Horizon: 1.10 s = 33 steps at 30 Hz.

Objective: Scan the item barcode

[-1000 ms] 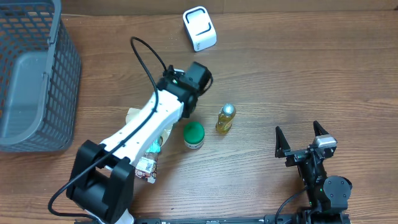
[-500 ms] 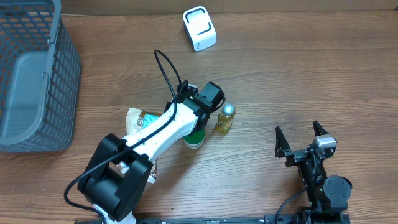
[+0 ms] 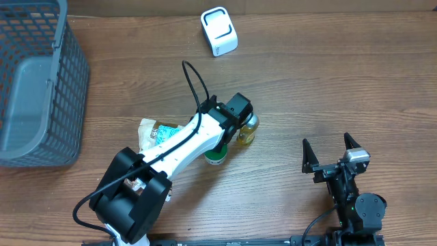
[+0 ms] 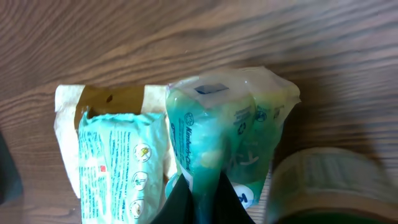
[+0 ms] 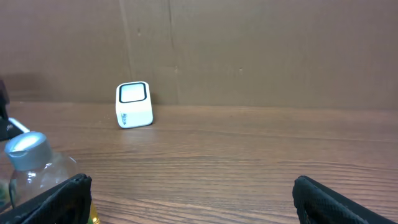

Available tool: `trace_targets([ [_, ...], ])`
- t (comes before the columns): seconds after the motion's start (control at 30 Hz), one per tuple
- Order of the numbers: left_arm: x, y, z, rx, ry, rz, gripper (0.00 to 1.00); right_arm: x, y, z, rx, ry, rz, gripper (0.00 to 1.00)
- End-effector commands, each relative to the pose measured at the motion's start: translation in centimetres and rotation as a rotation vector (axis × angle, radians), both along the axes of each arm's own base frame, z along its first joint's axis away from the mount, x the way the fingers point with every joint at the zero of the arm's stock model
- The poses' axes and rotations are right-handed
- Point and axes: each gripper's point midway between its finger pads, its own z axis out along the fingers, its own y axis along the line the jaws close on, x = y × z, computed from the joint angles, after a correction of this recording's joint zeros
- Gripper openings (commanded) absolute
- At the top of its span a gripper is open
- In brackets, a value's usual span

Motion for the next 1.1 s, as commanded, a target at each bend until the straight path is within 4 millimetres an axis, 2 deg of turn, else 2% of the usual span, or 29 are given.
trace_targets([
  [0.0,0.4,-2.1,0.8,-0.073,0.010,-0.035,0.04,0.0,-0.2,-0.1,-0.004,-0.006,-0.010,1.00],
  [0.13,-0.1,-3.4,0.7,-0.137,0.056,-0.068,0.04,0.0,-0.2,-0.1,-0.004,-0.006,-0.010,1.00],
  [0.43,-1.0,-4.4,0.3,-0.194,0.116,-0.085,0.04,0.0,-0.2,-0.1,-0.004,-0.006,-0.010,1.00],
  [0.77,-0.7,-3.3,0.6,-0.145,0.081,-0.043,0.04,0.0,-0.2,-0.1,-0.004,-0.006,-0.010,1.00],
  [0.9,-2.1,-4.0,0.2,-0.189,0.168,-0.078,0.04,0.0,-0.2,-0.1,-0.004,-0.006,-0.010,1.00],
  [1.07,-4.8,-7.1,-0.2,-0.359,0.334,-0.189,0.04,0.0,-0.2,-0.1,-0.004,-0.006,-0.010,1.00],
])
